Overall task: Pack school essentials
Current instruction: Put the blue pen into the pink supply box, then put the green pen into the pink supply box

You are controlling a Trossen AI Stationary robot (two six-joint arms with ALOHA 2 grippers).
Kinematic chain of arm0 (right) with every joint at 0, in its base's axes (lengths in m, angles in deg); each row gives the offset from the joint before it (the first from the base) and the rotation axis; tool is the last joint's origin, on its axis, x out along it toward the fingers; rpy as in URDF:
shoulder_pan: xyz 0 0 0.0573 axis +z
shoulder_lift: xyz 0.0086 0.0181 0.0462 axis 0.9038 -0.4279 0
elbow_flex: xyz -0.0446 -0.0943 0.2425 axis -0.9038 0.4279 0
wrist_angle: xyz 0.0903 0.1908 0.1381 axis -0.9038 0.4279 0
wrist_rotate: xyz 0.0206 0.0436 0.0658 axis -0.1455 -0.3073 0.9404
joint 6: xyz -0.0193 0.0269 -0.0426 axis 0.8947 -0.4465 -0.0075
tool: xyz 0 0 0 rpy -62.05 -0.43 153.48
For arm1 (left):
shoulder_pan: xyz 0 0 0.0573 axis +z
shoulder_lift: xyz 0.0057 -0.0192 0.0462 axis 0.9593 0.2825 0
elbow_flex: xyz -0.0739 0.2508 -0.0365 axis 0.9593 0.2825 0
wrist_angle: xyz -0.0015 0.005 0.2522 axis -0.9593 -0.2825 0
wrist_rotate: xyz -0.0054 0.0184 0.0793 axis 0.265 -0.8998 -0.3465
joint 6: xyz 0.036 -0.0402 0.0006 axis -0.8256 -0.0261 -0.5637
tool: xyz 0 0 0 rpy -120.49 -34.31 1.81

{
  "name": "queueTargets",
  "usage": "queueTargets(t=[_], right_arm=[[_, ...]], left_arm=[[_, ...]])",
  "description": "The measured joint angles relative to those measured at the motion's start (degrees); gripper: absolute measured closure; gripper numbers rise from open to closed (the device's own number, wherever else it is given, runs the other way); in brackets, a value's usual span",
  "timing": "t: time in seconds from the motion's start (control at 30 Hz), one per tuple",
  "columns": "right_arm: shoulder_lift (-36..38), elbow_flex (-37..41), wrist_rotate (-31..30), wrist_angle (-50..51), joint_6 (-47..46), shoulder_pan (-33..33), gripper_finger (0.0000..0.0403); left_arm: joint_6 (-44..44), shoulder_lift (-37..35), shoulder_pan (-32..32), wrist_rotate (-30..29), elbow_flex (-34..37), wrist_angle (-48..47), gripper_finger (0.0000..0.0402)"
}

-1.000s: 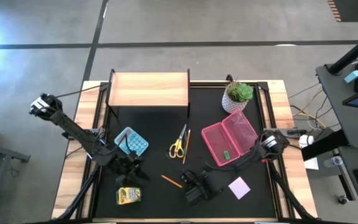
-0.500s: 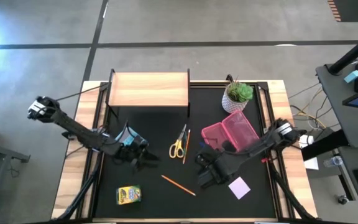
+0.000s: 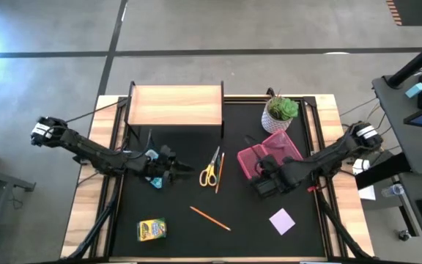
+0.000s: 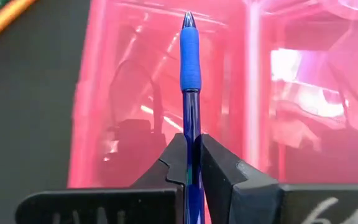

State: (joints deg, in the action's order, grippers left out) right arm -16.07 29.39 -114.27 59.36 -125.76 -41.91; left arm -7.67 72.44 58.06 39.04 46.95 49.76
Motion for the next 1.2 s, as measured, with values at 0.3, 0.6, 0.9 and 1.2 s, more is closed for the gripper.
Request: queueTargets(t=[0.3,0.6,0.9,1.2], right_arm=[[2.00,7.46,-0.67,-4.54,-0.47,-1.93,0.0368],[2.00,11.02,-1.72,-8.29,-1.57,-2.18,0.0365],[2.00,11.15,-1.74,-8.54,-1.33,-2.18,0.0319],[2.00,7.65,-1.65,-8.60,-1.54,-2.18,0.0260]], left_arm=[[-0.01,-0.01,4.30,0.00,0.00,0.96,0.0191],[-0.04,-0.01,5.47,0.00,0.00,0.89,0.0191],[-0.38,1.25,5.55,0.00,0.00,0.59,0.0191],[-0.21,2.79,5.55,0.54,-0.01,0.01,0.0191]])
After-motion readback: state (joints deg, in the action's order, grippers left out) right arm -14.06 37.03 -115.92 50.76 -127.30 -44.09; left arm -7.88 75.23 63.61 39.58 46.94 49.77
